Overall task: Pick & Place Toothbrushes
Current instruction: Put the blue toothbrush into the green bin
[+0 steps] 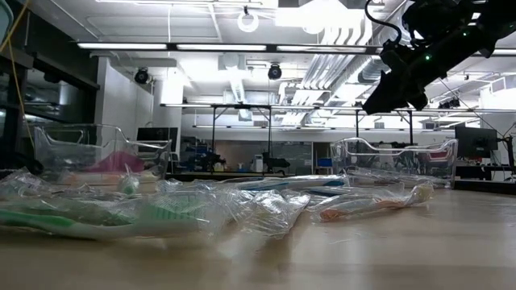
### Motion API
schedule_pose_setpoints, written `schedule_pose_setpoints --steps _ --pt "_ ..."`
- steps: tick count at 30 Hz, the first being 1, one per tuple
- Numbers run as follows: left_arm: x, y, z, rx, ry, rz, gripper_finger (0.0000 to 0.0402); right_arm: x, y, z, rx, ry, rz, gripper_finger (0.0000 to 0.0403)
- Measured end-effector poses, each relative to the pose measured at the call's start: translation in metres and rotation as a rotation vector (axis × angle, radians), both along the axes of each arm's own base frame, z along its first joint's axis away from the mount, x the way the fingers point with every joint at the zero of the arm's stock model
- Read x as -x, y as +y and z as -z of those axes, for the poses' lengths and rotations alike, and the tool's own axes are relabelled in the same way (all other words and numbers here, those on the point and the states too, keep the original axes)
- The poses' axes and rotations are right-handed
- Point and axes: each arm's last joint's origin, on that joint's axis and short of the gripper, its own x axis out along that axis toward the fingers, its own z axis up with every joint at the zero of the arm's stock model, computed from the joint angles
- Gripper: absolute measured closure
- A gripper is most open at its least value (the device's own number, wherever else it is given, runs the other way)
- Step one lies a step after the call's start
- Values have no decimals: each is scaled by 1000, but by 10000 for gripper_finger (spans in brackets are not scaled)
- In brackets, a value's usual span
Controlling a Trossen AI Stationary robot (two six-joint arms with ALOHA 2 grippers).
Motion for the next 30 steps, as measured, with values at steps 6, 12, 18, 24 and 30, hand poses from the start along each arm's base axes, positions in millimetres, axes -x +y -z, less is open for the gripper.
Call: schedule_pose_setpoints --steps 6,12,18,24,30 --pt "-2 -14 20 -24 54 -79 401 0 0 0 7 2 -4 290" --pt "-14 -24 35 -3 90 -126 402 -1 -1 -2 19 -12 -6 290" --pt "-22 -23 40 -3 108 -144 402 -1 -1 -2 25 -11 -9 290" --pt "-23 -22 41 -27 93 -110 402 -1 -1 -2 25 -11 -9 290" --pt "-24 -21 41 -36 80 -106 390 -1 -1 -2 25 -11 -9 290"
